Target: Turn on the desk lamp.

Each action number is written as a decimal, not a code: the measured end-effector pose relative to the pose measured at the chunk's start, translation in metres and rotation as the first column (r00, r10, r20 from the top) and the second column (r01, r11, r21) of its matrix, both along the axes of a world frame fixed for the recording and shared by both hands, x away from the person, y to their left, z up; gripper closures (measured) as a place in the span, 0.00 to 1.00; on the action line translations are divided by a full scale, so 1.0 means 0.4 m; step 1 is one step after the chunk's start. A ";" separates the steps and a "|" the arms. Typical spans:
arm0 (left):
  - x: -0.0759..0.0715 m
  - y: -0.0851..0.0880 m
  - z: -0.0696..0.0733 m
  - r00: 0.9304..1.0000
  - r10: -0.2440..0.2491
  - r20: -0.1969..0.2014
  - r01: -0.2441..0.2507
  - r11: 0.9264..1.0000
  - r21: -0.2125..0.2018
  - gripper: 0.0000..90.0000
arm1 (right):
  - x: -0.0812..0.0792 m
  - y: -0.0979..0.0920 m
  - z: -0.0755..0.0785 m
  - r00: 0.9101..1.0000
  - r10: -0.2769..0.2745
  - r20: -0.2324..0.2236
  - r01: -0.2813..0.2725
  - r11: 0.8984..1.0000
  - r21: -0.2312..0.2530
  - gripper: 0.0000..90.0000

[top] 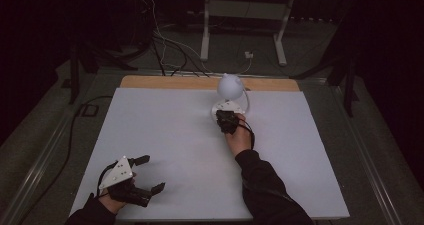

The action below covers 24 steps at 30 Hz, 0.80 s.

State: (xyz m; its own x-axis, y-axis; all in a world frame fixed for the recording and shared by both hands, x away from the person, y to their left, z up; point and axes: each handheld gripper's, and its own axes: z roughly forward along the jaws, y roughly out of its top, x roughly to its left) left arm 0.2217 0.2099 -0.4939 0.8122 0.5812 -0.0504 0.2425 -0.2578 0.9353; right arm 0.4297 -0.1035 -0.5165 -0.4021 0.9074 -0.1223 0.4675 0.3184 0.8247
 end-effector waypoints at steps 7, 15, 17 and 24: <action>0.000 -0.001 0.000 1.000 0.000 -0.001 0.000 1.000 -0.001 0.00 | -0.002 0.000 -0.004 1.000 0.002 0.013 -0.002 1.000 -0.008 1.00; 0.001 0.000 0.000 1.000 0.001 -0.001 -0.001 1.000 -0.002 0.00 | -0.003 0.010 0.003 1.000 -0.002 0.004 0.002 1.000 0.019 1.00; 0.002 0.000 0.000 1.000 0.002 -0.002 -0.002 1.000 -0.003 0.00 | -0.006 0.007 0.027 0.999 -0.007 0.043 0.005 0.999 0.043 0.95; 0.001 0.000 0.000 1.000 0.001 0.000 -0.001 1.000 -0.002 0.00 | -0.017 0.007 0.054 0.995 0.048 0.082 -0.055 0.995 0.080 0.72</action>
